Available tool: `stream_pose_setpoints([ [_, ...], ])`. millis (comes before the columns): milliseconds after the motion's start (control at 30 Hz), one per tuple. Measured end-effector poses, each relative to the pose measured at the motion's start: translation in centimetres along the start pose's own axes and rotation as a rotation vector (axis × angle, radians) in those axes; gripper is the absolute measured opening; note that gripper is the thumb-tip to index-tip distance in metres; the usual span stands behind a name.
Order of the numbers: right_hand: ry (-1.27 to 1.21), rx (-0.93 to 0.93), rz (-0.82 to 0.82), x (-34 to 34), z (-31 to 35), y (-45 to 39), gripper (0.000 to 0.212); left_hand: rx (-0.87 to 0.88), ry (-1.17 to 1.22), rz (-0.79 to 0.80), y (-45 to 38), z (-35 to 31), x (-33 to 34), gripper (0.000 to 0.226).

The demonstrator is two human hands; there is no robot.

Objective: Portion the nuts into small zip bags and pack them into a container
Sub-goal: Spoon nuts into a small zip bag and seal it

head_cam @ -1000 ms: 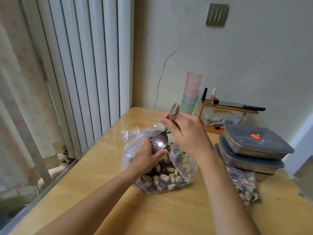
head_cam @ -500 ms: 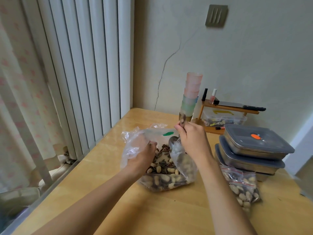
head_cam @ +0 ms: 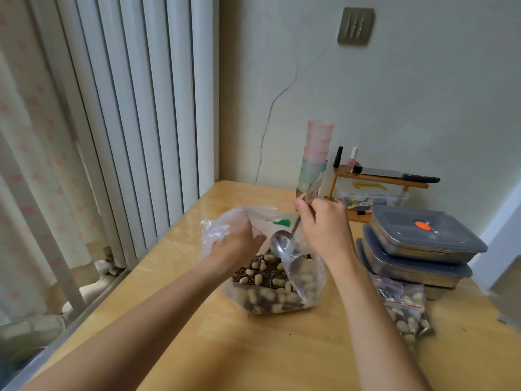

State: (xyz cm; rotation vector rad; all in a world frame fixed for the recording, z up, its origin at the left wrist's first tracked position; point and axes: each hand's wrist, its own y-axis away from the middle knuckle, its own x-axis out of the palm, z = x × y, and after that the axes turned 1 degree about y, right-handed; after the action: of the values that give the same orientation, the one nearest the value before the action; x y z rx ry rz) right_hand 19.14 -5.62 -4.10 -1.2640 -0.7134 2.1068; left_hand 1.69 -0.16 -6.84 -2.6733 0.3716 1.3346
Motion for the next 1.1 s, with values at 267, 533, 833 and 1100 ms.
stream_pose_setpoints([
  [267,-0.013,-0.041,0.145,1.4,1.7,0.9,0.027,-0.039,-0.109,-0.019,1.4,1.0,-0.4,0.039],
  [533,-0.007,-0.061,0.139,1.3,1.8,0.9,0.028,-0.124,-0.212,0.111,1.7,1.5,0.0,0.032],
  [833,-0.058,-0.032,0.23,1.2,1.7,1.0,0.03,-0.124,-0.188,0.101,2.0,1.7,0.1,0.016],
  [1100,-0.116,0.091,0.256,1.0,1.6,1.1,0.04,-0.127,-0.221,0.126,1.6,1.8,0.1,0.01],
])
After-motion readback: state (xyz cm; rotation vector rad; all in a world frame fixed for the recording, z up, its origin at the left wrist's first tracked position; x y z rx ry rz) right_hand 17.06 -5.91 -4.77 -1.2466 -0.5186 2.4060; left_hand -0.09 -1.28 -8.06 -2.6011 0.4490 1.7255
